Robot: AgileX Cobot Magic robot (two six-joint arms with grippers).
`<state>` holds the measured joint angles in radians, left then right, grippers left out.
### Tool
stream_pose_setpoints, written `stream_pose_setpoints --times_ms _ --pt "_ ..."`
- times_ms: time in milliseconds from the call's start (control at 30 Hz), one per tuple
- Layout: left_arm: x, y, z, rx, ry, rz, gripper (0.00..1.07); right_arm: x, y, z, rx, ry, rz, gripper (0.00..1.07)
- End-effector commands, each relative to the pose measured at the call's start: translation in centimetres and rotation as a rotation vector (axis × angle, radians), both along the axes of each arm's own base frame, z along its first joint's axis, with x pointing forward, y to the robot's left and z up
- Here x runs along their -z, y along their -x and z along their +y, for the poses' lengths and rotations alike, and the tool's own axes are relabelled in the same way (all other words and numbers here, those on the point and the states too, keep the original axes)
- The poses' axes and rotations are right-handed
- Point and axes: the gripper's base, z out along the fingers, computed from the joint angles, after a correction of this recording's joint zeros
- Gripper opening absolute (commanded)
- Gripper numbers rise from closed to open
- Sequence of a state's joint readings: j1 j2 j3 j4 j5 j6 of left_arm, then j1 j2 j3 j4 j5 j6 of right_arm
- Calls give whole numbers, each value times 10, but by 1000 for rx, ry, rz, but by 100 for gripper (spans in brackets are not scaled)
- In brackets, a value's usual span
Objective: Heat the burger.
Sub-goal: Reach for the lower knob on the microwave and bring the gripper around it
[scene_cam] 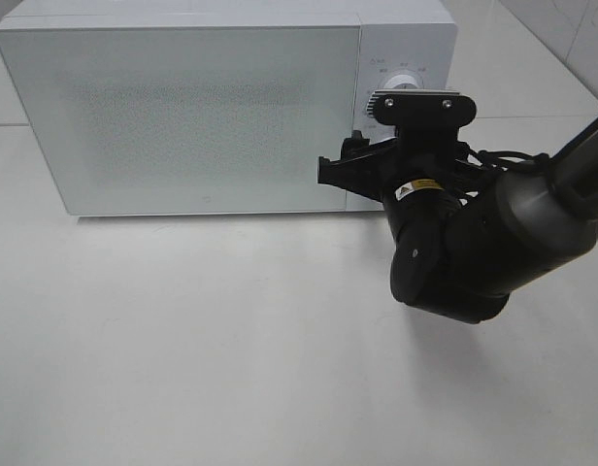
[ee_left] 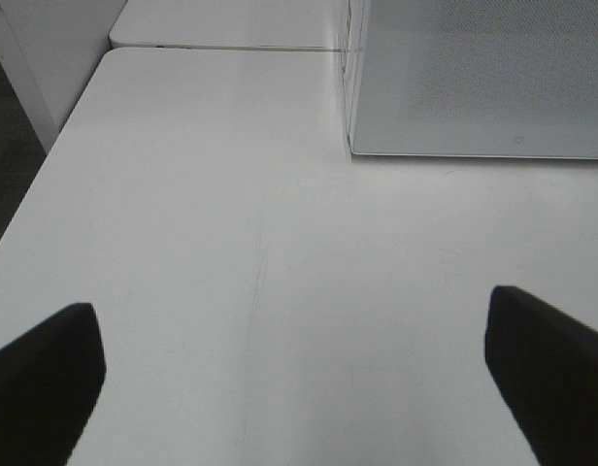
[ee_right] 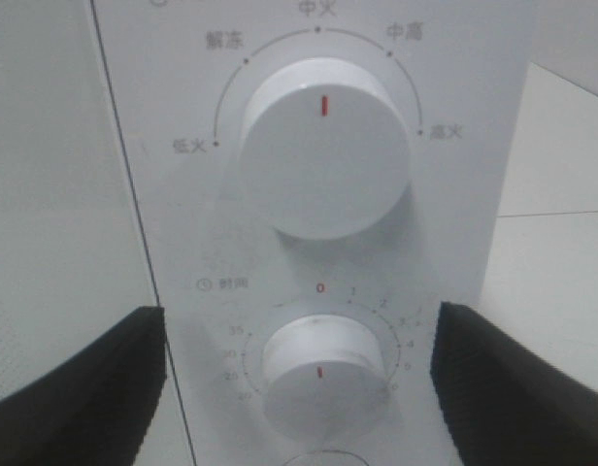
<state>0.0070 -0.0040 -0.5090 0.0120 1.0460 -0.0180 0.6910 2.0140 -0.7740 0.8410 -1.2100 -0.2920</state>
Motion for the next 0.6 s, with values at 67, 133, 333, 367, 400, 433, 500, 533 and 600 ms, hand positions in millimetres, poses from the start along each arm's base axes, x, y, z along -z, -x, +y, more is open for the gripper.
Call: stream_pose_setpoints --times_ms 67,133,333,367,400,433,500,533,600 --pt "1 3 0 -3 2 -28 100 -15 -5 -7 50 5 -158 76" --pt "1 3 0 -3 2 -28 100 -9 -7 -7 60 11 -145 76" --pt "1 3 0 -3 2 -28 100 1 -11 -8 71 13 -127 76" --pt "1 3 0 -3 2 -28 100 1 -11 -8 75 7 -126 76" --pt "1 3 0 -3 2 -28 100 0 -11 -8 77 6 -127 76" --pt "1 3 0 -3 2 -28 100 0 -11 -8 77 6 -127 76" --pt "1 3 0 -3 2 -28 100 1 -11 -8 82 4 -126 76" --pt "1 3 0 -3 2 -28 100 1 -11 -8 82 4 -126 76" --pt "1 3 0 -3 2 -28 100 1 -12 -8 85 5 -127 76"
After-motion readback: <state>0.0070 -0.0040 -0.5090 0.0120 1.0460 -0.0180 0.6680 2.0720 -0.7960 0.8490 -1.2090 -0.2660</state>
